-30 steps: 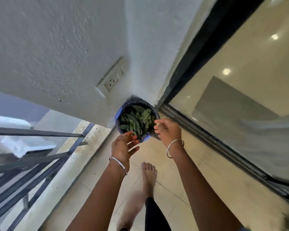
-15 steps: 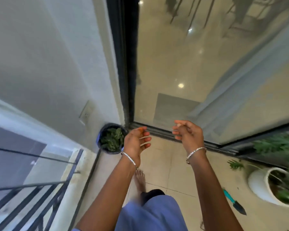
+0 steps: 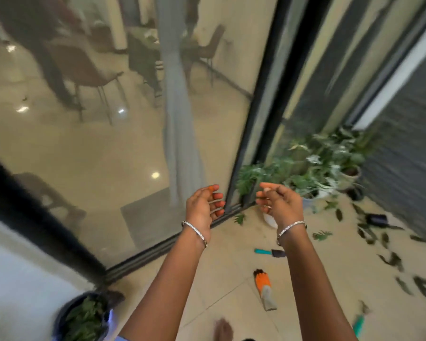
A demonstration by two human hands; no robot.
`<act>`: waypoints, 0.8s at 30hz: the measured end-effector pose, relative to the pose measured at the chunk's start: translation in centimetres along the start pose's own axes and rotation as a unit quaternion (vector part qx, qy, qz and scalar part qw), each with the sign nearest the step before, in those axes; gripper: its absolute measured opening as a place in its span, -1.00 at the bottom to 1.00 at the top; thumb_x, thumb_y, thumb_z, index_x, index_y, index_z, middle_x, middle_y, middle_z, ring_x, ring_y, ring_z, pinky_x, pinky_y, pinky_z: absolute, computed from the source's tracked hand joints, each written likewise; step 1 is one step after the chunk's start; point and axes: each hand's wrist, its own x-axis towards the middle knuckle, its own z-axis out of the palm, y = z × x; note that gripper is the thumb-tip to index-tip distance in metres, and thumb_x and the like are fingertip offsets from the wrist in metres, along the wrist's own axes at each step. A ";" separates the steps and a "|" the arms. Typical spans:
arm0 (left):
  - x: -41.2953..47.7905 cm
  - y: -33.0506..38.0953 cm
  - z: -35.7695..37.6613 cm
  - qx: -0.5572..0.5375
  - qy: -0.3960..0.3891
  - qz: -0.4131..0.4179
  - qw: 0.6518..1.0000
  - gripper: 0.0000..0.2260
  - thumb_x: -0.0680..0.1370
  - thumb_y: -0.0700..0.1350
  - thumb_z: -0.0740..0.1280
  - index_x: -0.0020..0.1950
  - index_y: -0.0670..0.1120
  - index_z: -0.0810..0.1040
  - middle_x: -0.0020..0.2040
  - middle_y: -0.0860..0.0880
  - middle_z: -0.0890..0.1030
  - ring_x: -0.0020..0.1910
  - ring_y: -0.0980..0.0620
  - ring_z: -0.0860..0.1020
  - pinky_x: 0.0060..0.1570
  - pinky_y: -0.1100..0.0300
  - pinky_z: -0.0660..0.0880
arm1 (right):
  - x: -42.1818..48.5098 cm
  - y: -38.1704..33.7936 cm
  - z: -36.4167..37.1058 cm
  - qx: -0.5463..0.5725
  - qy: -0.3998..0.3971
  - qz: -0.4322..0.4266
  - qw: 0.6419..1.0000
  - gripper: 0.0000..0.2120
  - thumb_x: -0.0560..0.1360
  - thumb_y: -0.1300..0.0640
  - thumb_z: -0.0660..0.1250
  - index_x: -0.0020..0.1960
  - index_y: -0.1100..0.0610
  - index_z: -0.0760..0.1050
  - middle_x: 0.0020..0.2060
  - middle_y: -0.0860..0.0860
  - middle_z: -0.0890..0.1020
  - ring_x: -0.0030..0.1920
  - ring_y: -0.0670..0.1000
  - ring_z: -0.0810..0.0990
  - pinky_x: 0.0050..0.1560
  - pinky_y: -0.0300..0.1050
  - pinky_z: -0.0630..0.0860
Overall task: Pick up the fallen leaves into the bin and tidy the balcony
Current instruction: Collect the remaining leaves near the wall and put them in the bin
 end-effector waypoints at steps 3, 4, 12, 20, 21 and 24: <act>-0.7 -0.4 6.4 0.025 -0.067 -0.015 0.997 -0.83 0.62 -0.18 0.23 -0.10 -0.08 0.58 -0.43 0.07 0.59 -0.47 0.13 0.53 -0.45 0.30 0.47 | 0.1 -2.8 -4.9 0.021 0.056 -0.017 0.998 -0.84 0.61 0.33 0.21 0.04 0.26 0.57 -0.37 0.06 0.62 -0.46 -0.09 0.56 -0.40 -0.26 0.49; -1.0 -0.8 8.7 0.035 -0.091 -0.020 0.995 -0.84 0.62 -0.17 0.23 -0.10 -0.07 0.58 -0.44 0.08 0.59 -0.49 0.14 0.54 -0.45 0.30 0.47 | 0.2 -3.7 -6.9 0.025 0.077 -0.024 0.996 -0.84 0.61 0.33 0.20 0.05 0.26 0.57 -0.37 0.05 0.62 -0.46 -0.10 0.56 -0.40 -0.26 0.49; -3.2 -7.2 22.1 0.091 -0.195 -0.072 0.974 -0.85 0.61 -0.17 0.26 -0.10 -0.09 0.59 -0.42 0.05 0.59 -0.50 0.14 0.53 -0.45 0.29 0.47 | 0.7 -5.5 -22.4 0.028 0.222 -0.037 0.974 -0.82 0.62 0.27 0.22 0.04 0.20 0.61 -0.29 0.04 0.66 -0.30 -0.01 0.61 -0.26 -0.16 0.55; -5.4 -18.4 34.2 0.161 -0.239 -0.145 0.946 -0.86 0.61 -0.15 0.27 -0.11 -0.07 0.58 -0.33 0.01 0.57 -0.44 0.11 0.53 -0.37 0.23 0.46 | 1.1 -3.9 -39.9 0.054 0.357 -0.013 0.932 -0.83 0.61 0.27 0.23 0.04 0.23 0.61 -0.26 0.09 0.66 -0.33 -0.03 0.59 -0.27 -0.19 0.55; -5.6 -19.5 35.5 0.167 -0.245 -0.151 0.943 -0.86 0.61 -0.15 0.27 -0.11 -0.07 0.58 -0.32 0.01 0.57 -0.44 0.10 0.53 -0.38 0.24 0.46 | 1.2 -3.6 -41.6 0.053 0.369 -0.009 0.928 -0.82 0.61 0.27 0.24 0.04 0.23 0.62 -0.26 0.08 0.66 -0.33 -0.03 0.60 -0.28 -0.18 0.55; -6.8 -23.1 40.0 0.181 -0.262 -0.170 0.933 -0.86 0.61 -0.15 0.27 -0.12 -0.08 0.58 -0.37 0.03 0.57 -0.45 0.10 0.53 -0.41 0.26 0.45 | 1.1 -2.8 -47.4 0.049 0.400 0.001 0.915 -0.82 0.60 0.26 0.24 0.05 0.20 0.62 -0.26 0.07 0.67 -0.31 -0.01 0.61 -0.28 -0.18 0.54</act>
